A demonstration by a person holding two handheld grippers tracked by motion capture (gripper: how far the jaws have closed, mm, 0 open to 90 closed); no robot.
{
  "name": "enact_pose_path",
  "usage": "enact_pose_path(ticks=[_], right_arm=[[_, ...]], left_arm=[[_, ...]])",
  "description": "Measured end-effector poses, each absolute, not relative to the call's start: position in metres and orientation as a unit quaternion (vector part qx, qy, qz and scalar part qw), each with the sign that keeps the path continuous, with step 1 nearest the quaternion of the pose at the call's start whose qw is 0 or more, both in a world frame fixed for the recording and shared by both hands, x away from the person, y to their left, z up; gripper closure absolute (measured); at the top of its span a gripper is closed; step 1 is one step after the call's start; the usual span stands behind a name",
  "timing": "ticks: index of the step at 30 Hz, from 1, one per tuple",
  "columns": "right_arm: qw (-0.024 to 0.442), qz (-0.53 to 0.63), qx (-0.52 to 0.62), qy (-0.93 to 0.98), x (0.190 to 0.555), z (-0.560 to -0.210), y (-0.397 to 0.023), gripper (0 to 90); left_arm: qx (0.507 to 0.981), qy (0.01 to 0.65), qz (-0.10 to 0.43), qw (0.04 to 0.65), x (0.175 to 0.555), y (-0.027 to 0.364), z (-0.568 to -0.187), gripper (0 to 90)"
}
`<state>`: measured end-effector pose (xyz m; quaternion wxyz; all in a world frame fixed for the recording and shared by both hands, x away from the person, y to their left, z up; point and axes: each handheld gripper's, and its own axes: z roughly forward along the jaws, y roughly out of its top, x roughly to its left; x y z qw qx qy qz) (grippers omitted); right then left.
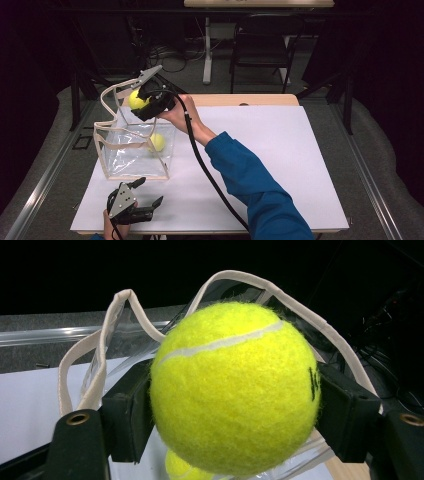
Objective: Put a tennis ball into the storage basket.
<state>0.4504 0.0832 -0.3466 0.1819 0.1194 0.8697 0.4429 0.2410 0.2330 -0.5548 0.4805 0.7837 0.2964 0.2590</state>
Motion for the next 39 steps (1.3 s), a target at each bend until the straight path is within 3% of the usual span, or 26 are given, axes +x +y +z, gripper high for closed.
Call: enact_pose_path(ticks=[28, 31, 33, 39], right_arm=[[0.167, 0.405, 0.136, 0.889, 0.458, -0.362, 0.097, 25.1], [0.161, 0.401, 0.133, 0.892, 0.458, -0.362, 0.097, 21.2], [0.159, 0.406, 0.135, 0.89, 0.457, -0.361, 0.096, 13.8], [0.153, 0.431, 0.142, 0.878, 0.456, -0.352, 0.083, 8.9]], left_arm=[[0.783, 0.297, 0.259, 0.482, 0.241, 0.233, -0.555, 16.1], [0.783, 0.297, 0.258, 0.482, 0.241, 0.233, -0.555, 16.1], [0.782, 0.298, 0.258, 0.483, 0.24, 0.233, -0.555, 16.1], [0.782, 0.297, 0.258, 0.482, 0.24, 0.233, -0.554, 16.1]])
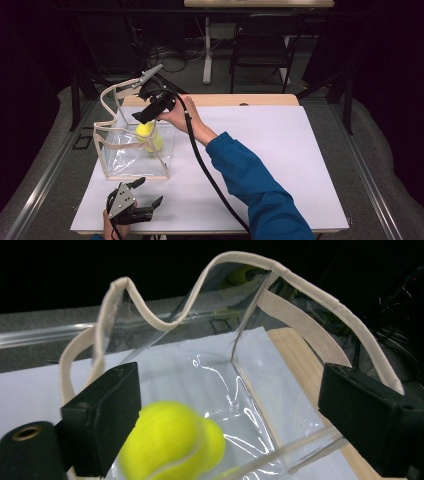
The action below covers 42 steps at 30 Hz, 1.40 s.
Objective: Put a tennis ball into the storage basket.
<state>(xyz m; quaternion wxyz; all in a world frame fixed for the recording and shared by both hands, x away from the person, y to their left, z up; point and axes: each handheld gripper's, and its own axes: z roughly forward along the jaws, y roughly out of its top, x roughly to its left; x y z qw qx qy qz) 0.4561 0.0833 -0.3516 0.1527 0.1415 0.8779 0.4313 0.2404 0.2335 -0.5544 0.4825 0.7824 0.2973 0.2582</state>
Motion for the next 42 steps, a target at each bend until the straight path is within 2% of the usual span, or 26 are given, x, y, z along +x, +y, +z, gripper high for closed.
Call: enact_pose_path(ticks=[10, 42], right_arm=[[0.142, 0.459, 0.148, 0.864, 0.455, -0.343, 0.055, 0.1], [0.139, 0.429, 0.159, 0.878, 0.436, -0.371, -0.001, 0.0]], left_arm=[[0.783, 0.298, 0.258, 0.482, 0.241, 0.233, -0.554, 16.1], [0.784, 0.295, 0.258, 0.481, 0.241, 0.228, -0.554, 16.1]])
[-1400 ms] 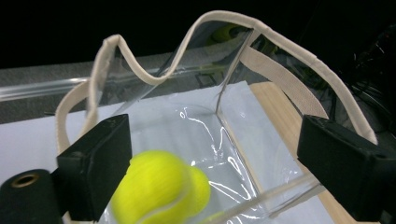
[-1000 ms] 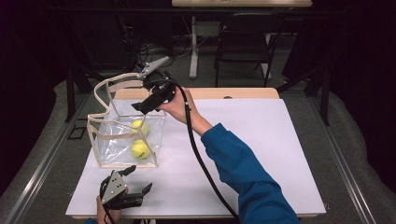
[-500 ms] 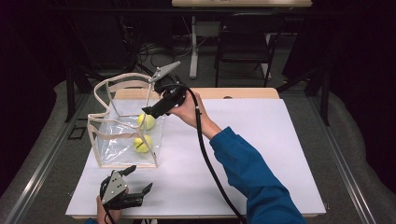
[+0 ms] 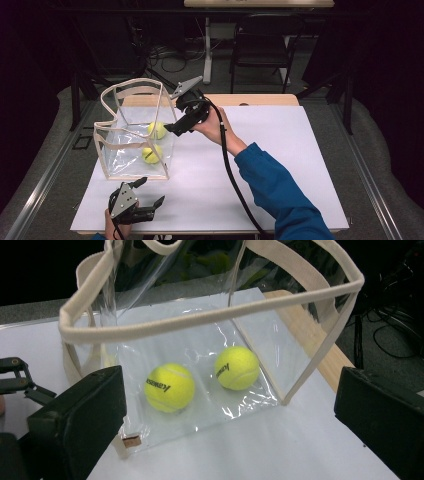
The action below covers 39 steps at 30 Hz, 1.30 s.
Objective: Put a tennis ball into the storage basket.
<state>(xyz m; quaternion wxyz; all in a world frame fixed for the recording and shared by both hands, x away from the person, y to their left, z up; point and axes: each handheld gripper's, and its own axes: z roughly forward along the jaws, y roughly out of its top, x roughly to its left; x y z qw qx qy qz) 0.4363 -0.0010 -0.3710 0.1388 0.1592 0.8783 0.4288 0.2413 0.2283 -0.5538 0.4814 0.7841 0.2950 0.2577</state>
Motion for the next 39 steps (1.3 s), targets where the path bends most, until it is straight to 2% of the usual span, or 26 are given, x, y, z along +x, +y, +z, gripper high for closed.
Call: enact_pose_path(ticks=[17, 39], right_arm=[[0.141, 0.401, 0.176, 0.888, 0.431, -0.397, -0.035, 0.0], [0.14, 0.362, 0.183, 0.903, 0.407, -0.422, -0.071, 0.0]], left_arm=[[0.785, 0.295, 0.258, 0.479, 0.241, 0.231, -0.554, 16.1], [0.786, 0.294, 0.258, 0.479, 0.241, 0.231, -0.555, 16.1]])
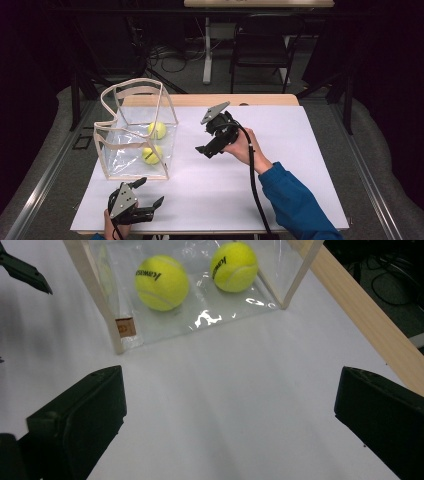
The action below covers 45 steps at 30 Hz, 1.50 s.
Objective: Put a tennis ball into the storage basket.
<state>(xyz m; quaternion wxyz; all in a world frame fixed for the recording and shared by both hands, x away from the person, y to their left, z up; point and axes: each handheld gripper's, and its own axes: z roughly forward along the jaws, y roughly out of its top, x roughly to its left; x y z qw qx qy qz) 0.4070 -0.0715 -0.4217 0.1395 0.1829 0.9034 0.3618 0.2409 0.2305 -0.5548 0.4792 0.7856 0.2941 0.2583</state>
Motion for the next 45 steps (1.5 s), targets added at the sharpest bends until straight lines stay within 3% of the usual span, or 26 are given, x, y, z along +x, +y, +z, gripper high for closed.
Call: enact_pose_path(ticks=[45], right_arm=[[0.131, 0.339, 0.243, 0.899, 0.346, -0.503, -0.158, 0.0]], left_arm=[[0.786, 0.296, 0.26, 0.477, 0.241, 0.229, -0.555, 16.1]])
